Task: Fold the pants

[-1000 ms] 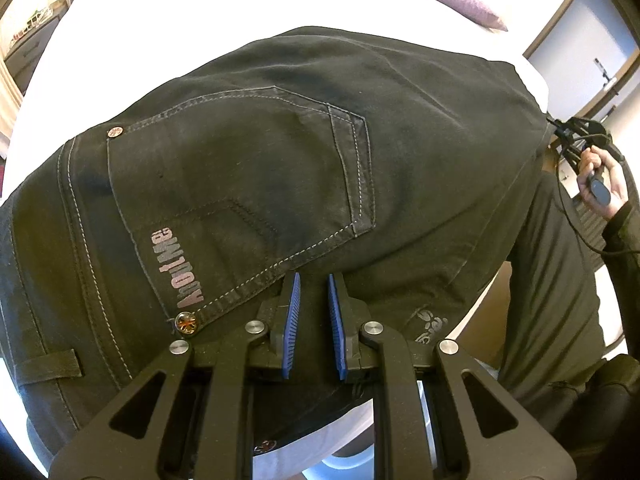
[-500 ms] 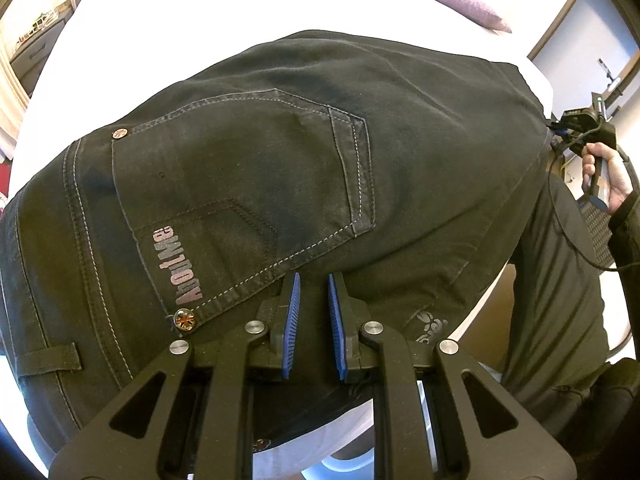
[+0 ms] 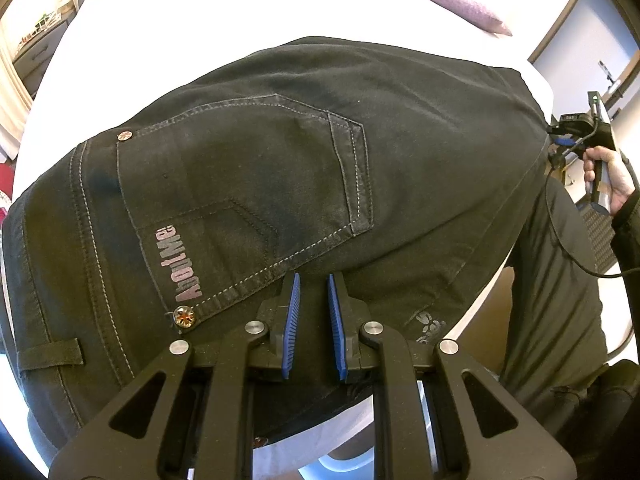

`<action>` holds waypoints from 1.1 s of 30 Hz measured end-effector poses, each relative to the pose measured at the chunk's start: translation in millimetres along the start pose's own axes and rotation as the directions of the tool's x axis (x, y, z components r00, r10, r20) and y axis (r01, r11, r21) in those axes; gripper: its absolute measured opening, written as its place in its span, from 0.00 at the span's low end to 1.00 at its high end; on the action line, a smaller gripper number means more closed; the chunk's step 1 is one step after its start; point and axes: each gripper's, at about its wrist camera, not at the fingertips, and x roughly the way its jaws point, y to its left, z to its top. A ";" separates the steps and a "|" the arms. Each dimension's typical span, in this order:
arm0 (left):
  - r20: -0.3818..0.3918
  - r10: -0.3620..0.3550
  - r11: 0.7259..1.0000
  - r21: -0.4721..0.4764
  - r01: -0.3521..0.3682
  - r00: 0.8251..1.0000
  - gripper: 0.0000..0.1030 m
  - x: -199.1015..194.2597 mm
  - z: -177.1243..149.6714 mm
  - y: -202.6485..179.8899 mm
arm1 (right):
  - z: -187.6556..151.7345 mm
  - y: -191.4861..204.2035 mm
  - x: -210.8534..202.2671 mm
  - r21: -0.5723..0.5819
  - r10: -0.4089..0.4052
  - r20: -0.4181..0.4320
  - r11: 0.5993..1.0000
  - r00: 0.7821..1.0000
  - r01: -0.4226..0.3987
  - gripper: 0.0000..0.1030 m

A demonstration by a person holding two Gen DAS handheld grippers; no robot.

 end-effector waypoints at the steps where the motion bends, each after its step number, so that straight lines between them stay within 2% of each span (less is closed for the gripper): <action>1: -0.003 -0.003 1.000 -0.009 0.003 1.000 0.14 -1.9 0.5 0.8 | 1.2 3.1 -5.6 -0.024 -0.058 0.016 0.998 0.998 0.058 0.38; 2: -0.004 -0.004 1.000 -0.013 0.004 1.000 0.14 -3.8 1.1 0.6 | -0.1 7.0 -15.7 -0.055 -0.088 0.038 0.994 0.995 0.090 0.38; 4: 0.001 0.010 1.000 -0.002 -0.010 1.000 0.14 -10.3 2.7 -2.4 | -6.6 18.1 -39.8 -0.111 -0.055 0.087 0.992 0.995 0.064 0.38; 7: 0.022 0.037 0.998 0.047 -0.038 0.999 0.14 -21.4 3.9 -14.0 | -23.4 55.4 -75.9 -0.225 0.127 0.117 0.969 0.985 -0.098 0.38; 8: 0.033 0.031 0.998 0.054 -0.032 0.999 0.14 -24.8 5.1 -17.2 | -31.7 73.2 -83.7 -0.271 0.213 0.098 0.946 0.972 -0.180 0.38; 10: 0.058 0.012 0.998 0.061 -0.016 0.998 0.14 -29.5 9.2 -23.5 | -52.3 111.6 -91.1 -0.349 0.329 0.026 0.888 0.944 -0.300 0.38; 13: 0.065 -0.001 0.998 0.064 -0.003 0.998 0.14 -24.6 15.6 -30.8 | -83.1 155.4 -90.7 -0.431 0.397 -0.087 0.812 0.914 -0.393 0.38; 15: 0.044 -0.003 0.997 0.077 0.000 0.999 0.14 -15.4 12.6 -36.6 | -101.3 173.4 -86.9 -0.478 0.383 -0.155 0.778 0.911 -0.408 0.38; 17: 0.012 0.012 0.996 0.094 -0.013 1.000 0.14 -4.9 5.9 -39.4 | -119.7 180.4 -80.8 -0.487 0.369 -0.249 0.752 0.896 -0.445 0.38; 18: 0.020 0.014 0.995 0.100 -0.016 1.000 0.14 -4.2 1.5 -39.8 | -127.1 178.8 -76.7 -0.485 0.349 -0.280 0.752 0.894 -0.446 0.38; 20: 0.026 0.004 0.996 0.089 -0.006 1.000 0.14 -7.5 -5.0 -36.4 | -137.6 164.9 -70.8 -0.466 0.303 -0.302 0.780 0.904 -0.417 0.36; 23: 0.015 -0.007 0.997 0.072 0.006 1.000 0.14 -11.9 -11.3 -30.7 | -138.1 139.5 -77.0 -0.403 0.294 -0.323 0.817 0.900 -0.412 0.36; 24: 0.015 -0.009 0.997 0.073 0.008 1.000 0.14 -13.7 -13.5 -29.2 | -135.6 130.2 -81.5 -0.369 0.319 -0.327 0.824 0.889 -0.431 0.36; 28: 0.010 -0.002 0.997 0.077 0.002 1.000 0.14 -15.9 -14.0 -28.7 | -129.2 108.8 -84.5 -0.171 0.465 -0.373 0.816 0.803 -0.552 0.43; 31: 0.010 0.012 0.997 0.078 -0.012 1.000 0.14 -12.7 -13.9 -35.2 | -130.9 103.7 -67.9 -0.018 0.532 -0.409 0.808 0.742 -0.590 0.44; 33: 0.014 0.014 0.997 0.074 -0.015 1.000 0.14 -12.3 -16.6 -38.0 | -135.4 104.2 -57.7 0.087 0.592 -0.425 0.780 0.685 -0.620 0.44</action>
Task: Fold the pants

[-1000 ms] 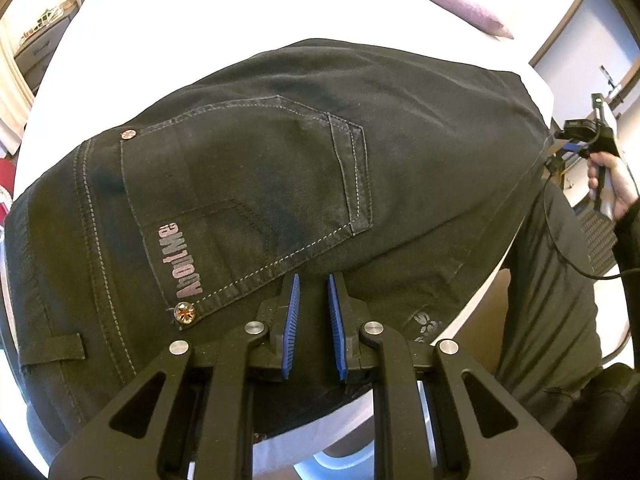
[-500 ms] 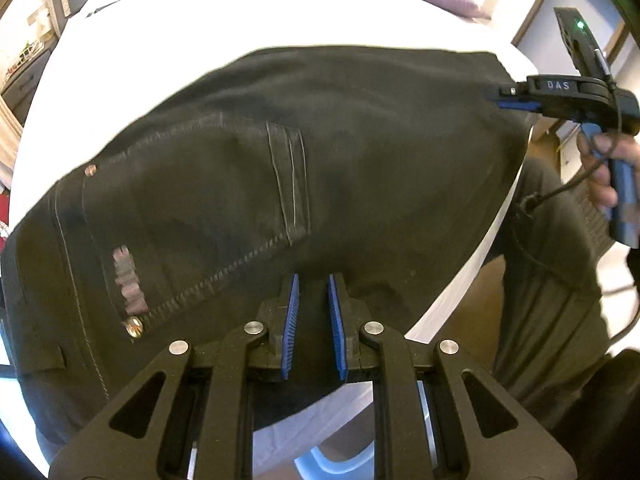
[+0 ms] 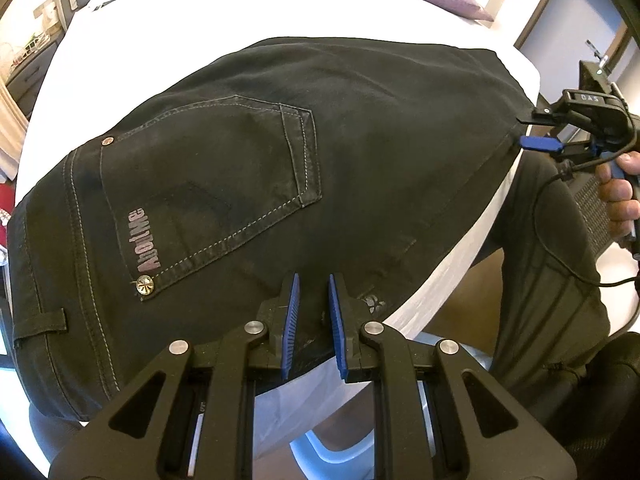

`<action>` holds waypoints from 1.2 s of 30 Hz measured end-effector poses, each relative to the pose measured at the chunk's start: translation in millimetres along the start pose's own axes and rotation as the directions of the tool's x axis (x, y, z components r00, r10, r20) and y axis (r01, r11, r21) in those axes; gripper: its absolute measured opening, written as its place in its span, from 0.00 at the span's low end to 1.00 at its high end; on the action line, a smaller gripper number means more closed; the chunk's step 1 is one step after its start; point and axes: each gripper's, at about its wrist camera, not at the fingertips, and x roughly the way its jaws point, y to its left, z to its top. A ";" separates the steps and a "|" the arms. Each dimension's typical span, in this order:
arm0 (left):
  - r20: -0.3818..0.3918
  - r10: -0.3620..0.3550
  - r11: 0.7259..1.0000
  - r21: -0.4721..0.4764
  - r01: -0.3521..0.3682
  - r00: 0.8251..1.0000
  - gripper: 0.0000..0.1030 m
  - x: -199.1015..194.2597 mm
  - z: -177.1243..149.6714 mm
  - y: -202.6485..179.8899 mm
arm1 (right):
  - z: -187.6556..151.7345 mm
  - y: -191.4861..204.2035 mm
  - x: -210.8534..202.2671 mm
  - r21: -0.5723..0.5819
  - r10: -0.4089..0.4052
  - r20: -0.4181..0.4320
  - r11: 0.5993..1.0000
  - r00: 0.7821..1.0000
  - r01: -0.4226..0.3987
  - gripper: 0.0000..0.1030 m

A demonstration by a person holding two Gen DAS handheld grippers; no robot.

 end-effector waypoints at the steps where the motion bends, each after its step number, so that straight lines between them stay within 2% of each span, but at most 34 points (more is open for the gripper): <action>1: 0.001 -0.001 1.000 -0.002 0.001 1.000 0.14 0.3 -0.3 -1.0 | -0.2 -3.6 6.3 0.037 0.019 -0.016 0.999 1.000 -0.019 0.44; 5: 0.002 -0.004 1.000 -0.010 0.004 1.000 0.14 3.6 -0.5 -3.1 | -1.4 -12.4 18.4 0.133 0.072 -0.023 0.989 0.997 -0.068 0.44; 8: 0.000 -0.002 1.000 -0.007 0.002 1.000 0.14 3.9 -1.0 -2.8 | 3.2 -15.6 17.1 0.155 0.111 -0.010 0.982 0.994 -0.109 0.44; 9: -0.001 -0.002 1.000 -0.006 0.002 1.000 0.14 2.7 -1.6 -1.0 | 3.6 -15.2 18.6 0.158 0.117 -0.009 0.981 0.993 -0.115 0.40; 11: -0.004 -0.003 1.000 -0.007 0.003 1.000 0.14 2.4 -1.1 -0.6 | 1.2 -13.6 18.4 0.140 0.108 -0.007 0.984 0.994 -0.106 0.06; 13: -0.006 -0.005 1.000 -0.008 0.005 1.000 0.14 1.6 -0.8 0.8 | 0.8 -17.6 14.4 0.126 0.089 -0.004 0.988 0.996 -0.087 0.05; 16: -0.013 -0.006 1.000 -0.006 0.006 1.000 0.14 0.8 0.0 1.2 | -2.7 -19.3 5.8 0.082 0.011 0.020 0.997 1.000 -0.013 0.03; 20: -0.024 -0.013 1.000 -0.006 0.013 1.000 0.14 -1.8 -1.0 3.3 | -4.0 -30.4 -0.2 0.090 -0.011 0.014 0.996 1.000 0.009 0.03; 25: -0.031 -0.011 1.000 -0.012 0.010 0.999 0.14 -4.5 -5.7 4.2 | -7.5 -26.7 -1.9 0.036 -0.067 0.002 0.997 0.998 0.067 0.02; 31: -0.025 -0.014 1.000 -0.021 0.013 1.000 0.14 -7.3 -7.4 5.4 | -3.0 -32.7 6.7 0.056 -0.081 -0.004 0.995 0.997 0.081 0.02; 36: -0.019 -0.021 0.999 -0.028 0.021 1.000 0.14 -8.6 -10.0 6.3 | 0.2 -28.6 10.9 0.028 -0.101 0.001 0.995 0.995 0.101 0.02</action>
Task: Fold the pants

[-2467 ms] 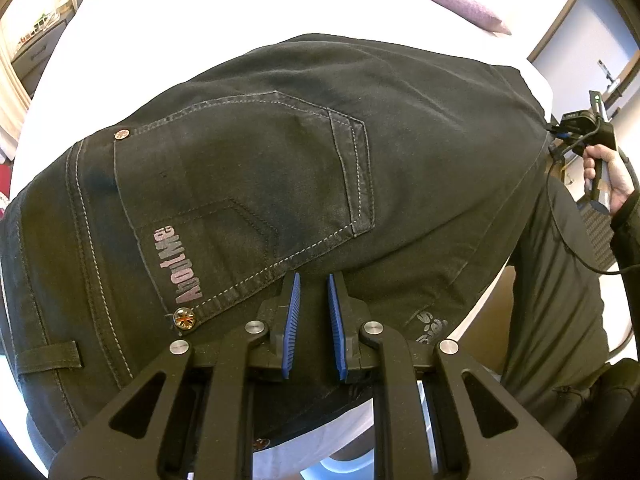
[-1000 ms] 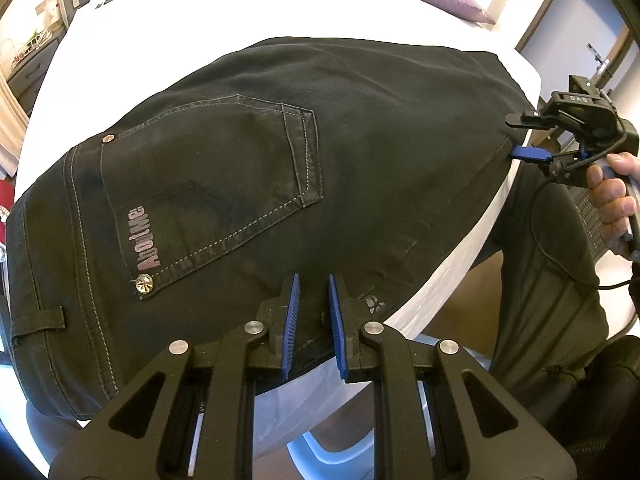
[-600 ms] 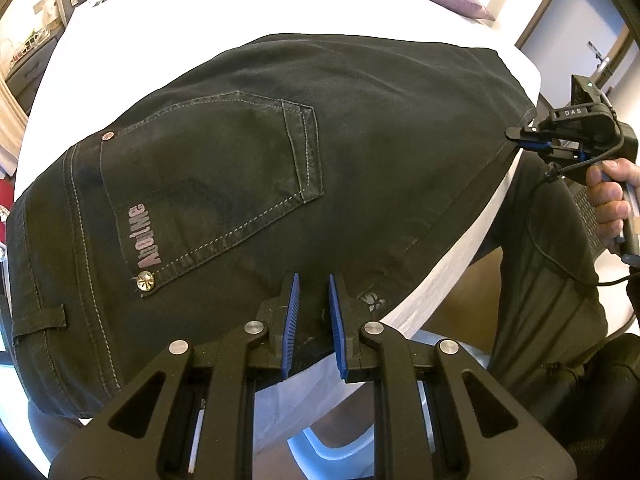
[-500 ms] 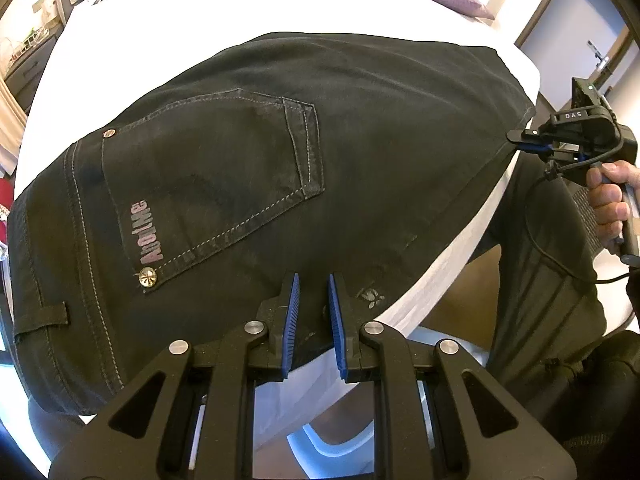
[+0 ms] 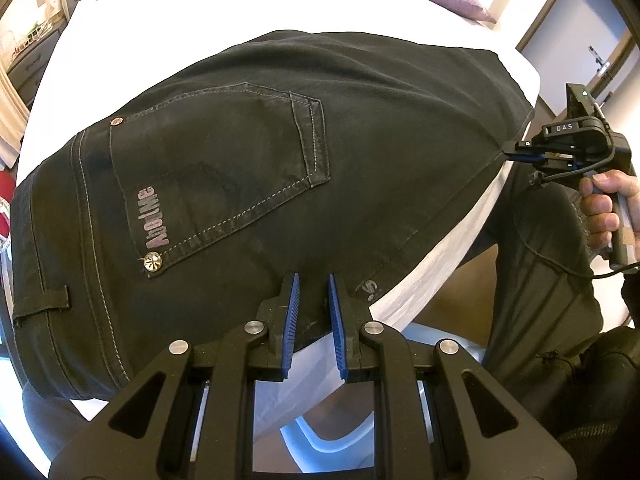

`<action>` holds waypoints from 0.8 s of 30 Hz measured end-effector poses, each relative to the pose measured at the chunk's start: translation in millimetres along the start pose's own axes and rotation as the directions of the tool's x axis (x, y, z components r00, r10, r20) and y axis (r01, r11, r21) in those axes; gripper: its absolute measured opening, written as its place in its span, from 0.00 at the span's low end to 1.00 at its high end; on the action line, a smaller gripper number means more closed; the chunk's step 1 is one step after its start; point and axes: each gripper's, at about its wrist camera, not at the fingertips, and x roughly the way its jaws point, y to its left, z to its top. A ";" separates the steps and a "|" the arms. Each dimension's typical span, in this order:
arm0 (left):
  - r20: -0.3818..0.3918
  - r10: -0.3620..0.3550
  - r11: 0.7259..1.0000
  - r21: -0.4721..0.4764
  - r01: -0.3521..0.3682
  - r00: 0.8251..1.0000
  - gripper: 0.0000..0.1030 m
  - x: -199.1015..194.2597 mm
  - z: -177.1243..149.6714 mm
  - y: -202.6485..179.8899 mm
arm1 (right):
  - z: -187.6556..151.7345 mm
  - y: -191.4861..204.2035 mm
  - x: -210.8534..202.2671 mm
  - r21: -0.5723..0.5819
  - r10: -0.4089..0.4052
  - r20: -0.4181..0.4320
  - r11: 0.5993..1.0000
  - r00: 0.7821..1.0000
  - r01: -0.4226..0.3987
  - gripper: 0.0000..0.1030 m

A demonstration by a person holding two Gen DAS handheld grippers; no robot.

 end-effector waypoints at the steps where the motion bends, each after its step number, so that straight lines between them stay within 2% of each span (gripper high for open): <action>1: 0.001 -0.002 1.000 -0.003 0.002 1.000 0.14 -0.5 -0.9 1.0 | 0.1 0.1 0.0 -0.001 -0.002 0.001 1.000 1.000 0.002 0.02; 6: 0.007 -0.005 1.000 -0.007 0.005 1.000 0.14 -1.7 -4.1 2.3 | 0.6 -1.1 3.3 0.004 -0.006 -0.004 1.000 1.000 0.006 0.02; 8: 0.010 -0.006 1.000 -0.009 0.007 1.000 0.14 -2.5 -4.4 3.0 | 1.6 3.8 3.0 -0.024 -0.023 -0.018 0.999 1.000 0.023 0.05; 10: 0.016 -0.005 1.000 -0.012 0.006 1.000 0.14 -5.3 -4.7 2.9 | 3.0 11.4 -4.1 -0.066 -0.093 -0.031 0.994 0.995 0.091 0.12; 12: 0.027 -0.004 1.000 -0.013 0.004 1.000 0.14 -12.8 -5.6 2.1 | 2.1 23.2 -20.7 -0.120 -0.203 0.008 0.972 0.979 0.202 0.14; 14: 0.042 -0.004 1.000 -0.022 0.005 0.999 0.14 -22.9 -5.2 3.2 | 2.3 39.9 -37.2 -0.188 -0.222 0.066 0.955 0.973 0.231 0.14; 16: 0.062 -0.012 0.999 -0.031 0.014 0.998 0.14 -32.4 -1.3 4.9 | 6.1 63.3 -47.6 -0.259 -0.147 0.093 0.951 0.985 0.167 0.14; 18: 0.093 -0.017 0.999 -0.027 0.019 0.995 0.15 -39.8 8.2 4.6 | 13.3 91.3 -44.6 -0.312 0.009 0.059 0.950 0.998 0.010 0.14; 19: 0.111 -0.018 0.999 -0.027 0.021 0.994 0.14 -40.7 16.5 5.3 | 17.6 107.0 -36.4 -0.324 0.089 0.017 0.943 0.996 -0.078 0.14; 20: 0.118 -0.019 0.999 -0.028 0.023 0.993 0.14 -39.9 23.1 4.3 | 22.4 124.0 -23.3 -0.326 0.180 -0.037 0.928 0.983 -0.182 0.18; 21: 0.129 -0.020 0.999 -0.025 0.024 0.991 0.14 -38.4 30.1 2.7 | 27.1 139.9 -6.0 -0.319 0.272 -0.100 0.903 0.957 -0.289 0.41; 23: 0.158 -0.032 0.999 -0.014 0.035 0.987 0.15 -31.5 43.8 -1.3 | 34.7 163.3 32.8 -0.268 0.349 -0.193 0.880 0.917 -0.392 0.72; 24: 0.155 -0.036 0.999 -0.017 0.039 0.987 0.15 -25.6 49.9 -3.3 | 37.5 172.8 51.9 -0.235 0.355 -0.221 0.884 0.908 -0.403 0.72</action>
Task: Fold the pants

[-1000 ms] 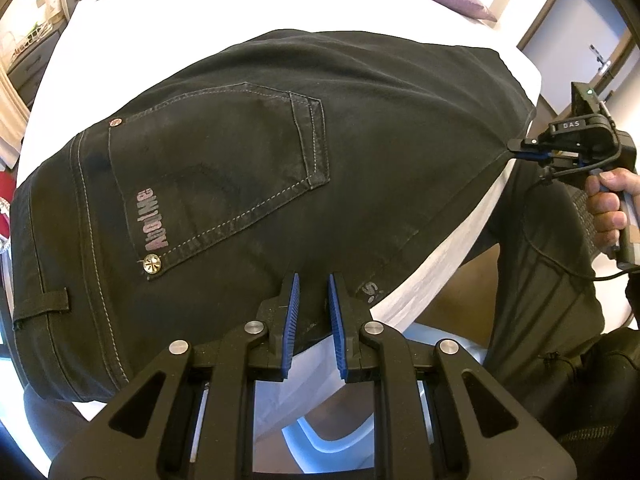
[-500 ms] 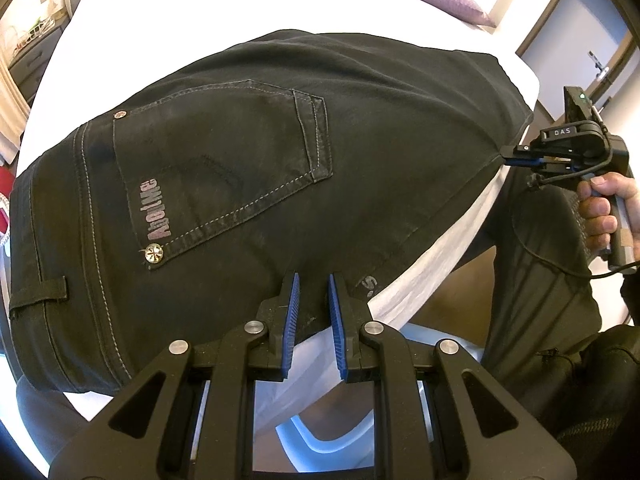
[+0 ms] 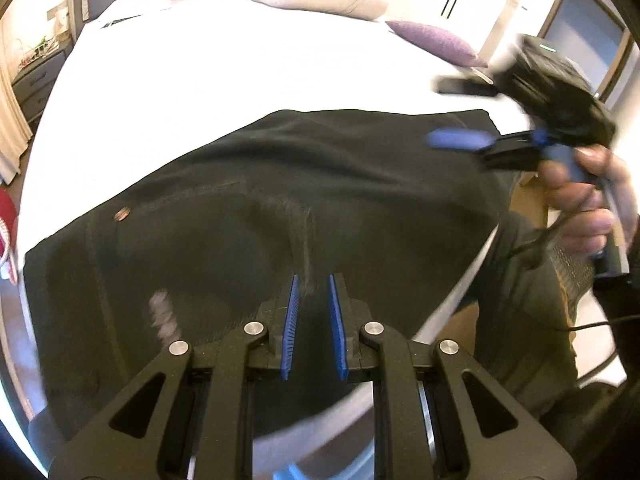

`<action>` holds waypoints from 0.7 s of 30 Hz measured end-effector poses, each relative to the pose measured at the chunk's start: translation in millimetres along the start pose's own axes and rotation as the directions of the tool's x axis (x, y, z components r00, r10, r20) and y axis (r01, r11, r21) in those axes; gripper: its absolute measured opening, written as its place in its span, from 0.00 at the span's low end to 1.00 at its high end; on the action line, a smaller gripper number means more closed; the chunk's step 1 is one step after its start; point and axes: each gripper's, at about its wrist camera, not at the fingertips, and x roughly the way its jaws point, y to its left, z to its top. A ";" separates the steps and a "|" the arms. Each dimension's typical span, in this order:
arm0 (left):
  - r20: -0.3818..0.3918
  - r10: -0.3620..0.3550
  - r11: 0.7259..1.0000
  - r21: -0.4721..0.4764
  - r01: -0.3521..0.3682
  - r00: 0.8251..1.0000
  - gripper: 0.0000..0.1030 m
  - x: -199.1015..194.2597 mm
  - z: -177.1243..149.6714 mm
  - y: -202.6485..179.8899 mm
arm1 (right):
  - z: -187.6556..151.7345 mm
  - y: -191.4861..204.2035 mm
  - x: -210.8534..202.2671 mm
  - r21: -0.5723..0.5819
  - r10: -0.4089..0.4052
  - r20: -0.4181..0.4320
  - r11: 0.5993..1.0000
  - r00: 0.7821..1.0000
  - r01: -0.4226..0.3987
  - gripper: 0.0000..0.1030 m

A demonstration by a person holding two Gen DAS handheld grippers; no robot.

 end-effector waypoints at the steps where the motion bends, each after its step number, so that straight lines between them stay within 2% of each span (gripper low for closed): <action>1: -0.005 -0.005 1.000 -0.005 0.005 1.000 0.15 7.0 3.0 -1.8 | 8.8 -0.2 24.9 0.027 0.063 -0.044 0.998 0.997 -0.061 0.72; 2: -0.007 -0.011 1.000 -0.005 0.011 1.000 0.15 13.4 3.9 -3.3 | 14.5 -1.6 44.4 0.060 0.127 -0.077 0.991 0.989 -0.122 0.71; 4: -0.059 0.004 1.000 -0.003 -0.005 0.998 0.15 31.9 -1.7 -4.3 | 24.1 -6.4 89.3 0.143 0.234 -0.170 0.967 0.957 -0.211 0.65; 5: -0.080 0.016 1.000 0.001 -0.016 0.997 0.14 39.0 -6.6 -4.7 | 27.2 -9.3 103.6 0.159 0.238 -0.196 0.965 0.951 -0.209 0.59; 6: -0.076 0.021 1.000 0.007 -0.020 0.997 0.14 40.5 -11.0 -5.3 | 29.7 -12.9 117.4 0.165 0.204 -0.211 0.971 0.956 -0.170 0.58; 7: -0.067 0.019 1.000 0.010 -0.019 0.998 0.14 39.6 -15.3 -4.9 | 35.6 -18.0 131.4 0.145 0.133 -0.222 0.984 0.966 -0.102 0.55; 9: -0.079 0.014 1.000 0.001 -0.014 0.997 0.14 39.0 -19.5 -1.6 | 46.8 -27.4 144.0 0.121 0.089 -0.211 0.991 0.973 -0.064 0.15; 10: -0.082 0.005 1.000 -0.013 -0.006 0.997 0.14 38.8 -21.8 1.6 | 55.0 -37.7 148.6 0.153 0.095 -0.207 0.986 0.974 -0.064 0.05; 11: -0.077 -0.011 0.999 -0.030 0.009 0.997 0.14 37.8 -24.4 4.7 | 64.7 -49.4 149.7 0.195 0.102 -0.182 0.979 0.978 -0.066 0.00; 13: -0.070 -0.026 0.998 -0.052 0.023 0.997 0.14 37.3 -26.3 7.7 | 80.4 -64.1 140.9 0.230 0.096 -0.083 0.970 0.992 -0.075 0.00; 15: -0.071 -0.019 0.999 -0.044 0.016 0.997 0.14 36.2 -27.9 7.8 | 94.2 -69.0 121.6 0.237 0.022 0.025 0.971 0.999 -0.027 0.04; 16: -0.071 -0.012 0.999 -0.037 0.010 0.997 0.14 35.8 -27.9 6.6 | 98.0 -66.9 112.3 0.231 -0.021 0.068 0.973 0.997 0.005 0.13; 17: -0.071 -0.009 0.999 -0.034 0.007 0.997 0.14 36.5 -29.1 5.9 | 100.4 -62.2 98.0 0.223 -0.059 0.108 0.974 0.992 0.034 0.33; 18: -0.069 -0.010 0.999 -0.035 0.008 0.998 0.14 38.3 -27.6 6.6 | 99.8 -56.0 87.4 0.212 -0.058 0.140 0.977 0.988 0.027 0.50; 20: -0.066 -0.017 0.999 -0.044 0.014 0.998 0.14 38.8 -28.3 7.1 | 88.7 -35.7 71.9 0.160 -0.022 0.161 0.987 0.987 -0.004 0.64; 21: -0.066 -0.020 0.999 -0.046 0.017 0.998 0.14 39.0 -27.8 8.2 | 76.2 -24.0 69.3 0.124 0.006 0.142 0.992 0.990 -0.024 0.64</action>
